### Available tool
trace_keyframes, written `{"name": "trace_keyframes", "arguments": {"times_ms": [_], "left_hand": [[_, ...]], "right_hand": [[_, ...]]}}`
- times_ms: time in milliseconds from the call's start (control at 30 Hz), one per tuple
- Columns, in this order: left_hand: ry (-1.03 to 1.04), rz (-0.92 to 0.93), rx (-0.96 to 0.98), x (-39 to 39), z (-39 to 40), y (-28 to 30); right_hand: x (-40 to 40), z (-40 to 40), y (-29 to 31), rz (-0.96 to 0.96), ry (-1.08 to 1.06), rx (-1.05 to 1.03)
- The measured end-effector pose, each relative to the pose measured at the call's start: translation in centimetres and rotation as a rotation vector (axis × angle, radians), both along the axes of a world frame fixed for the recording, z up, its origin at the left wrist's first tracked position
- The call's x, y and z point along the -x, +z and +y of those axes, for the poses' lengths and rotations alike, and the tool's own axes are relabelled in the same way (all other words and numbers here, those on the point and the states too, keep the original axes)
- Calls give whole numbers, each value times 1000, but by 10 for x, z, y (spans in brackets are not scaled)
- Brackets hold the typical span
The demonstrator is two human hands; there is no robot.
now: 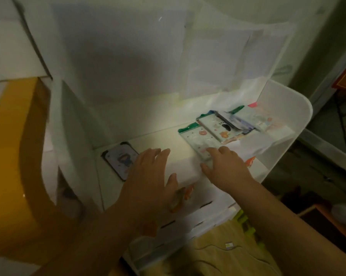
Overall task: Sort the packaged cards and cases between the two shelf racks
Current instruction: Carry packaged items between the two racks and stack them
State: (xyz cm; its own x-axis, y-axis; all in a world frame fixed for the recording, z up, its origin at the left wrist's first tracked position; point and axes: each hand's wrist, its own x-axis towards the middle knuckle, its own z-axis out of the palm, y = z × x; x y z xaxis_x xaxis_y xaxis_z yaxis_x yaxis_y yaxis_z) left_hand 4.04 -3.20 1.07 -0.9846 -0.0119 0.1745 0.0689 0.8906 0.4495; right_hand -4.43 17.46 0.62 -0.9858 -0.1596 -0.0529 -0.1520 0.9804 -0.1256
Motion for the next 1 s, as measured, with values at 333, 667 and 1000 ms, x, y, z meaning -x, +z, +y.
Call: {"name": "trace_keyframes", "arguments": {"times_ms": [333,667,1000], "left_hand": [[165,-36,46,44,38,-3],[279,-67,30,66,69,-13],[383,-67,74,55,64,-14]], "right_hand": [[72,13,-46,-15,51,11],[89,20,-49,-49,131,146],[106,19,-44,-197,177,504]]}}
